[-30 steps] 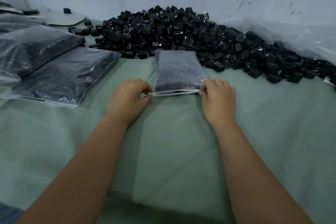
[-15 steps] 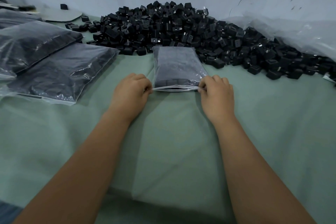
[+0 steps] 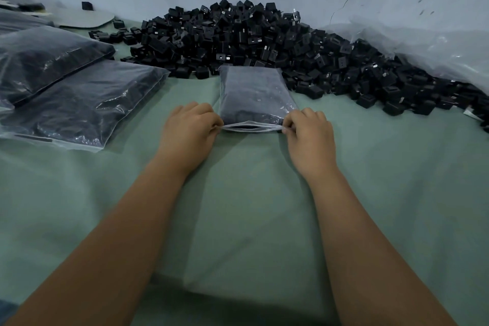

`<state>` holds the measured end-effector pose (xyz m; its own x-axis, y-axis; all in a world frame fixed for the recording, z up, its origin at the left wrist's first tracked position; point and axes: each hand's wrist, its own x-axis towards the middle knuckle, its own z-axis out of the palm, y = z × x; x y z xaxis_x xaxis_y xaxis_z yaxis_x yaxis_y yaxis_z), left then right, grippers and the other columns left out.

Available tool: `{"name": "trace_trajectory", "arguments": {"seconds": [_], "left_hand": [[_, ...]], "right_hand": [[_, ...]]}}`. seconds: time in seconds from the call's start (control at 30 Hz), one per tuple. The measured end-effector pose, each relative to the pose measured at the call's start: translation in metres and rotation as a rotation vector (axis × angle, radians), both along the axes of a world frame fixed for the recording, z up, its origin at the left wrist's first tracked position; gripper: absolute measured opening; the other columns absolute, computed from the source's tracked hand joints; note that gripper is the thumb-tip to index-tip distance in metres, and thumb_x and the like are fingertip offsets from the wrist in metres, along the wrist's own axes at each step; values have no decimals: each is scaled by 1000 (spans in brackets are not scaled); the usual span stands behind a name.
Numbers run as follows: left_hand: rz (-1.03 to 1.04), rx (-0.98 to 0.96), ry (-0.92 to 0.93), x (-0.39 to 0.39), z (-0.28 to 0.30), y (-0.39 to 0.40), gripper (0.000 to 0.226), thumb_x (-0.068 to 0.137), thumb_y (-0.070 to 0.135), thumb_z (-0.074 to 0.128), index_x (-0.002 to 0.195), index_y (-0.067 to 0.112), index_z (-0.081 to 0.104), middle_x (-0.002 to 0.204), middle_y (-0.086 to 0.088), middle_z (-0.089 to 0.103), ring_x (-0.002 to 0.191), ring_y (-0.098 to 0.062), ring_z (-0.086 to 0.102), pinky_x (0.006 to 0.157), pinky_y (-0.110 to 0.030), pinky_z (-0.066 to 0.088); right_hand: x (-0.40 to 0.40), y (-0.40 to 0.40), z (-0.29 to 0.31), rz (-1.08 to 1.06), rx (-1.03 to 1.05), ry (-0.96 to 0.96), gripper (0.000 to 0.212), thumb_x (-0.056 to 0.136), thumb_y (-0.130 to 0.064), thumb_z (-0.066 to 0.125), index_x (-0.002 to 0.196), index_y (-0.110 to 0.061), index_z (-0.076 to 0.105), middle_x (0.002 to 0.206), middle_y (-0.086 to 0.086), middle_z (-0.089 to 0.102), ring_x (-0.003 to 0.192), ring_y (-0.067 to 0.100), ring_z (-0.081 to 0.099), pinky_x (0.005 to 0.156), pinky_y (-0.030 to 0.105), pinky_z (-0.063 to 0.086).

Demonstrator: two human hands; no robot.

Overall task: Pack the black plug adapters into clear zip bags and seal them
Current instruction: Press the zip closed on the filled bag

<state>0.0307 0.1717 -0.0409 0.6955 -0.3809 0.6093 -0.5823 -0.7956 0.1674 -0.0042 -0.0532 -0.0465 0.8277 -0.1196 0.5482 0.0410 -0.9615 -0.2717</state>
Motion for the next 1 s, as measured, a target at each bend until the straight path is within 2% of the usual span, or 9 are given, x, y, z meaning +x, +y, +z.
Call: {"name": "trace_trajectory", "arguments": {"seconds": [0.37,0.53,0.67,0.87,1.0], "left_hand": [[-6,41,-16,2,-2,-5,3,83,7,71,85,6,73,86,-10,68,83,-33,61,76,-38,38],[-24,99,-38,2,-2,-10,6,85,13,71,87,7,73,88,-10,68,86,-34,60,76,-38,37],[-13,65,-16,2,-1,-11,2,83,9,72,83,8,74,86,-8,70,84,-33,61,74,-35,33],[-8,73,-44,3,-2,-11,3,83,11,73,84,8,74,86,-8,69,83,-33,61,73,-35,33],[-14,87,-34,4,-2,-13,6,85,15,72,85,9,74,89,-8,69,86,-33,60,76,-34,32]], "right_hand": [[0,1,0,20,10,-6,6,90,-11,58,87,-15,61,83,-6,47,83,19,40,71,26,24],[1,0,-1,24,4,-8,5,90,-11,58,88,-15,61,83,-7,46,81,16,36,70,25,22],[1,1,-1,43,-1,-1,4,89,-12,58,88,-15,61,83,-7,47,84,20,42,71,28,27],[0,2,0,55,-4,-11,4,88,-10,60,87,-14,61,85,-3,51,84,21,43,70,28,26],[-2,4,2,109,-4,-16,5,88,-9,60,86,-13,62,83,-6,47,83,22,44,72,32,34]]}}
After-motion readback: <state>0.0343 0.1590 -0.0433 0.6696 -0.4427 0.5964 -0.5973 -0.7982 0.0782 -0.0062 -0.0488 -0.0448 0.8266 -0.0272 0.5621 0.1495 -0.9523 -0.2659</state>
